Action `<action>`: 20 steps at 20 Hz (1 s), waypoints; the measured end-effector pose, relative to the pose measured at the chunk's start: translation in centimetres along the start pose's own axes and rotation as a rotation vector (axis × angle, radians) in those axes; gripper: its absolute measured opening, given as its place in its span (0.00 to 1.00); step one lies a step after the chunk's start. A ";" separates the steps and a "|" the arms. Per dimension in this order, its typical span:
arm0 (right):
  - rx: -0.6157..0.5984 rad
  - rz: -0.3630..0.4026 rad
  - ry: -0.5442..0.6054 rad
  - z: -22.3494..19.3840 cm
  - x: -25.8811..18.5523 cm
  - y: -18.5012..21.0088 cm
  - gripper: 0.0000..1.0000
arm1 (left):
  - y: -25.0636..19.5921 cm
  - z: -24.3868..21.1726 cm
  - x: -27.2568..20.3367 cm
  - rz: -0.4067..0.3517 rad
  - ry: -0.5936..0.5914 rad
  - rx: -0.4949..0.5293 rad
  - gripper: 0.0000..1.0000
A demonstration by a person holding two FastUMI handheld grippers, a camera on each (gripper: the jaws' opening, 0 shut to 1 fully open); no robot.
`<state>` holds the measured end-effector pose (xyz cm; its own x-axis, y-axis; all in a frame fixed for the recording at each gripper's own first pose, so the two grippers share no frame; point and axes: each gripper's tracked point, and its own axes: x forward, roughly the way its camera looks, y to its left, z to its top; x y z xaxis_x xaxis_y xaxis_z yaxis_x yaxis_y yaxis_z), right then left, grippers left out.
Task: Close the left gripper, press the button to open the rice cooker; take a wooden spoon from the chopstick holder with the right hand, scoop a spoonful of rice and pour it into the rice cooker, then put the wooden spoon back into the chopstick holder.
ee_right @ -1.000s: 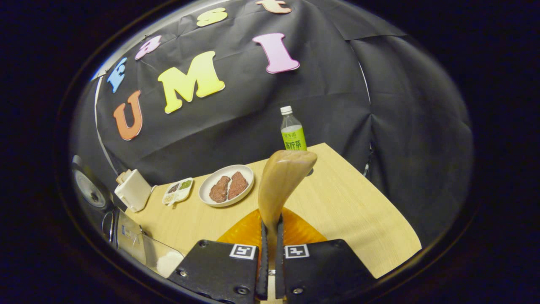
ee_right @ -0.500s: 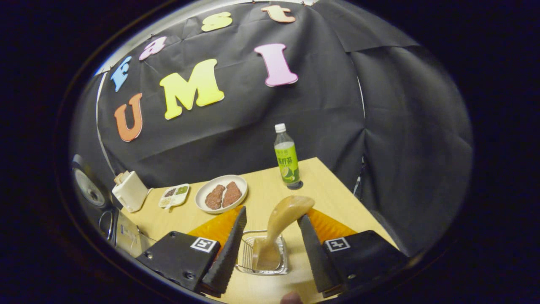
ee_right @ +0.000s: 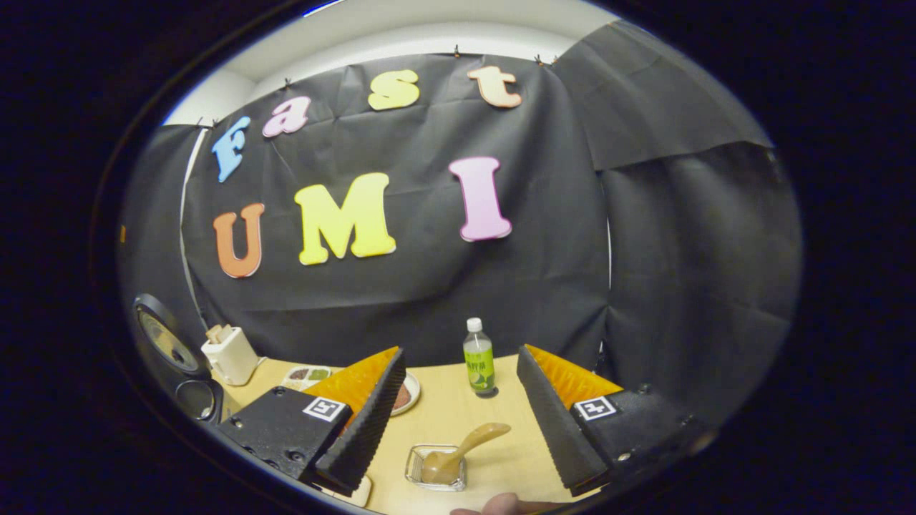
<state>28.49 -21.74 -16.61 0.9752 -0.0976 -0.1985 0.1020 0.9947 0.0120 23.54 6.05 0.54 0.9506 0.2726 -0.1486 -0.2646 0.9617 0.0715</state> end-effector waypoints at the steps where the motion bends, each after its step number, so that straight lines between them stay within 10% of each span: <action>1: -0.008 0.007 -0.003 0.7 -1.1 0.5 0.99 | 0.2 -0.4 1.2 0.004 0.026 -0.016 0.94; 10: -0.171 -0.026 -0.096 4.9 -8.6 -0.5 1.00 | 2.7 -7.3 9.8 0.060 0.376 -0.077 0.95; 20: -0.137 0.026 -0.050 2.6 -8.7 0.1 1.00 | 1.7 -12.0 7.3 0.077 0.563 -0.131 0.96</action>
<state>20.49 -20.86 -12.36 0.9861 -0.0697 -0.1506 0.0521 0.9917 -0.1176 28.09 10.03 -12.31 0.7045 0.2807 -0.6519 -0.3816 0.9242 -0.0144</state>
